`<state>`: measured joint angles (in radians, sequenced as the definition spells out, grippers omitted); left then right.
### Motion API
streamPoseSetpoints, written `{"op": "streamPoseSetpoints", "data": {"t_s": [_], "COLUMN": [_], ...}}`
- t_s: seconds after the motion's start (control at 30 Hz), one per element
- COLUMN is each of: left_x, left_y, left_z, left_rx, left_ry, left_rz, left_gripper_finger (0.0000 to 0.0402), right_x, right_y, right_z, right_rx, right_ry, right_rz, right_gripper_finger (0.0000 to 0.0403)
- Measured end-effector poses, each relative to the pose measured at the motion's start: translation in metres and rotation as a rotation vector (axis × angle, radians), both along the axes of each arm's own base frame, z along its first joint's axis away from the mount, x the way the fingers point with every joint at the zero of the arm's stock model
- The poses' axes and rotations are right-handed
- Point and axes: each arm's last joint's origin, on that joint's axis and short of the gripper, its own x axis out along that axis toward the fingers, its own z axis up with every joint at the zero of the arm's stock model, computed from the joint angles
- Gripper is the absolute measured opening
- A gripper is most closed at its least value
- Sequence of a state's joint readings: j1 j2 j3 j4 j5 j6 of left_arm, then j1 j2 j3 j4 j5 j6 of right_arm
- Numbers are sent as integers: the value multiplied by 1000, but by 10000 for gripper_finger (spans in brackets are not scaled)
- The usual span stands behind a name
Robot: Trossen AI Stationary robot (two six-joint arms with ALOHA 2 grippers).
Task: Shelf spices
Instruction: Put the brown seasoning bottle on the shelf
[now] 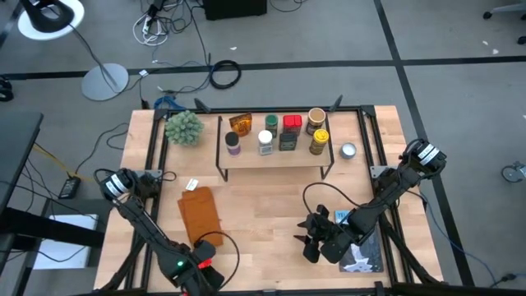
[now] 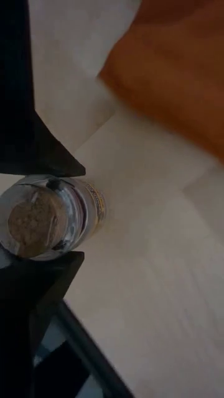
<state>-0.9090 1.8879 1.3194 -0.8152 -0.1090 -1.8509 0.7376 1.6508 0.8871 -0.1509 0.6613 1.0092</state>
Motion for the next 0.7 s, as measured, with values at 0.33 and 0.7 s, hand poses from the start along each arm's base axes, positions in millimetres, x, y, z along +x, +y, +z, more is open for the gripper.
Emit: {"op": "streamPoseSetpoints", "data": {"t_s": [0.33,0.7], "left_x": [19,62], "left_y": [55,159], "left_z": [41,136], "left_rx": [117,249], "left_ry": [66,-15], "left_rz": [-65,-233], "left_gripper_finger": [166,166], "right_x": [0,1], "right_y": [0,0], "right_z": [0,1], "right_rx": [1,8], "right_ry": [-1,-8], "right_rz": [0,-1], "right_gripper_finger": [199,199]}}
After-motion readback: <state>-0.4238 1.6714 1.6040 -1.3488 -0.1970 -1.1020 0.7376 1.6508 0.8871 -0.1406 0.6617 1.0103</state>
